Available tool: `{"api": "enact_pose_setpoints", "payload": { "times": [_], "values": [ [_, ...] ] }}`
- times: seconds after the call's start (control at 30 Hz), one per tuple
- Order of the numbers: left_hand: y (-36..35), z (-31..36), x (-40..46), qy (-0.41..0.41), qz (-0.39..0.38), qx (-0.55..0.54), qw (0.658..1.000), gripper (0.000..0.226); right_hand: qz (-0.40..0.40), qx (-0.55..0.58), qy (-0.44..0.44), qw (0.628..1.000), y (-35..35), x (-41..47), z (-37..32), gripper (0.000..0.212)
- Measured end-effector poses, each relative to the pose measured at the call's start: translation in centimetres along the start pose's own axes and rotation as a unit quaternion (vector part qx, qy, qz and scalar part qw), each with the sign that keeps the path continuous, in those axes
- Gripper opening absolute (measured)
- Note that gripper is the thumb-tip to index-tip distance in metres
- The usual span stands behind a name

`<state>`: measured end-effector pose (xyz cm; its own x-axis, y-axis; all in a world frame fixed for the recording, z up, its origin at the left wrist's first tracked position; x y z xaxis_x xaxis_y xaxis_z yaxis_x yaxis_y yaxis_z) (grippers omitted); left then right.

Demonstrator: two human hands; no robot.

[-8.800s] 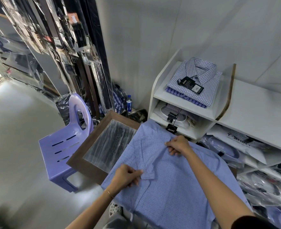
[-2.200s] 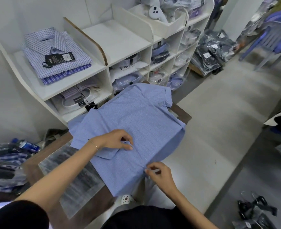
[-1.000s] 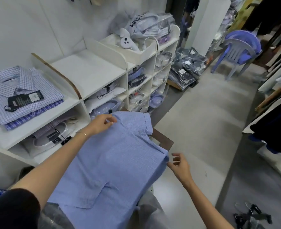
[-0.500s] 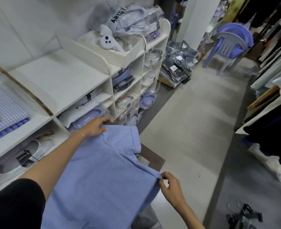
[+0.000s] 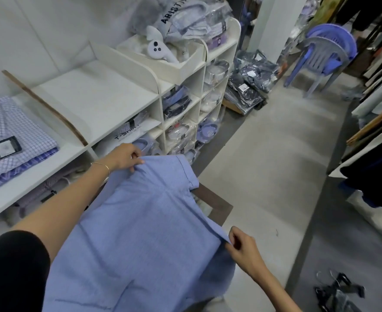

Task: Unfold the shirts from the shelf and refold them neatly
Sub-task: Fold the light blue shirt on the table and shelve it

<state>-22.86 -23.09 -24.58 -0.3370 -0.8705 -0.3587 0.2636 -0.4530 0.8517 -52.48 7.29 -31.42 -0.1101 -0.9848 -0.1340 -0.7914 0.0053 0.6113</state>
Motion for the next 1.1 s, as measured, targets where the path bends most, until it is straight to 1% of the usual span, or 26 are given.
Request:
{"api": "enact_pose_setpoints", "payload": {
  "times": [0.13, 0.2, 0.3, 0.4, 0.47, 0.5, 0.53, 0.57, 0.6, 0.63, 0.67, 0.7, 0.73, 0.83, 0.9, 0.97, 1.03, 1.1],
  "values": [
    [1.4, -0.2, -3.8, -0.016, 0.07, -0.036, 0.997, 0.031, 0.038, 0.028, 0.021, 0.999, 0.4, -1.9, -2.0, 0.032],
    [2.0, -0.7, -6.1, -0.015, 0.105, -0.075, 0.992, 0.024, 0.048, 0.045, 0.039, 0.997, 0.4, -3.0, -3.3, 0.035],
    [2.8, -1.7, -9.9, -0.01, 0.152, -0.12, 0.981, 0.024, 0.048, 0.042, 0.079, 0.995, 0.2, -4.8, -5.3, 0.037],
    [3.3, -2.1, -14.9, -0.02, 0.197, -0.178, 0.964, 0.019, 0.029, 0.021, 0.149, 0.988, -0.1, -7.2, -7.9, 0.028],
    [3.1, -3.5, -18.3, -0.013, 0.239, -0.246, 0.939, 0.014, 0.001, 0.008, 0.19, 0.982, -1.0, -9.0, -8.8, 0.026],
    [2.6, -4.6, -19.7, -0.006, 0.247, -0.271, 0.93, 0.014, -0.022, -0.009, 0.198, 0.98, -1.7, -9.7, -8.9, 0.025],
    [1.8, -5.9, -20.8, 0.0, 0.232, -0.28, 0.931, 0.016, -0.057, -0.04, 0.199, 0.978, -2.7, -10.2, -8.6, 0.023],
    [0.8, -7.3, -21.6, 0.002, 0.197, -0.284, 0.938, 0.018, -0.104, -0.084, 0.191, 0.972, -3.8, -10.6, -8.0, 0.019],
    [-0.5, -8.8, -22.1, 0.016, 0.149, -0.274, 0.95, 0.015, -0.157, -0.134, 0.179, 0.962, -4.9, -10.9, -7.3, 0.017],
    [-1.8, -10.1, -22.6, 0.032, 0.103, -0.274, 0.956, 0.013, -0.208, -0.17, 0.165, 0.949, -6.0, -11.1, -6.6, 0.019],
    [-2.9, -11.2, -22.8, 0.057, 0.071, -0.266, 0.96, 0.022, -0.246, -0.193, 0.157, 0.937, -6.8, -11.2, -6.2, 0.025],
    [-3.9, -12.4, -22.8, 0.082, 0.058, -0.267, 0.958, 0.028, -0.266, -0.207, 0.157, 0.928, -7.4, -11.3, -6.1, 0.03],
    [-4.5, -13.5, -22.7, 0.109, 0.066, -0.27, 0.954, 0.028, -0.271, -0.211, 0.161, 0.925, -7.7, -11.1, -6.2, 0.033],
    [-5.3, -15.8, -21.9, 0.171, 0.132, -0.301, 0.929, 0.019, -0.233, -0.202, 0.165, 0.937, -7.5, -9.8, -7.3, 0.042],
    [-5.2, -16.5, -21.1, 0.206, 0.164, -0.327, 0.908, 0.013, -0.191, -0.186, 0.162, 0.95, -7.1, -8.4, -8.5, 0.037],
    [-5.2, -17.0, -20.1, 0.245, 0.178, -0.372, 0.877, 0.01, -0.145, -0.156, 0.161, 0.964, -6.9, -6.9, -9.8, 0.034],
    [-4.7, -16.4, -19.3, 0.278, 0.181, -0.419, 0.845, 0.018, -0.105, -0.122, 0.152, 0.975, -7.2, -5.7, -11.4, 0.032],
    [-4.5, -15.7, -18.2, 0.303, 0.171, -0.465, 0.814, 0.026, -0.079, -0.06, 0.121, 0.988, -8.1, -4.4, -12.6, 0.019]
  ]
}}
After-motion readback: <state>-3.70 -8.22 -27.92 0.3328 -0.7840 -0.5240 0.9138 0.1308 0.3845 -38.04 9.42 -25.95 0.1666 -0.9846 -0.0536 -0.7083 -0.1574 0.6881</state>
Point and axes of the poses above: each hand's wrist, its own x-axis towards the middle knuckle, its own y-axis out of the back of the hand, z = x × y, the point moved 4 cm from there along x, towards the middle knuckle, and after that the axes turned 7 degrees about y, right-handed, at the moved point
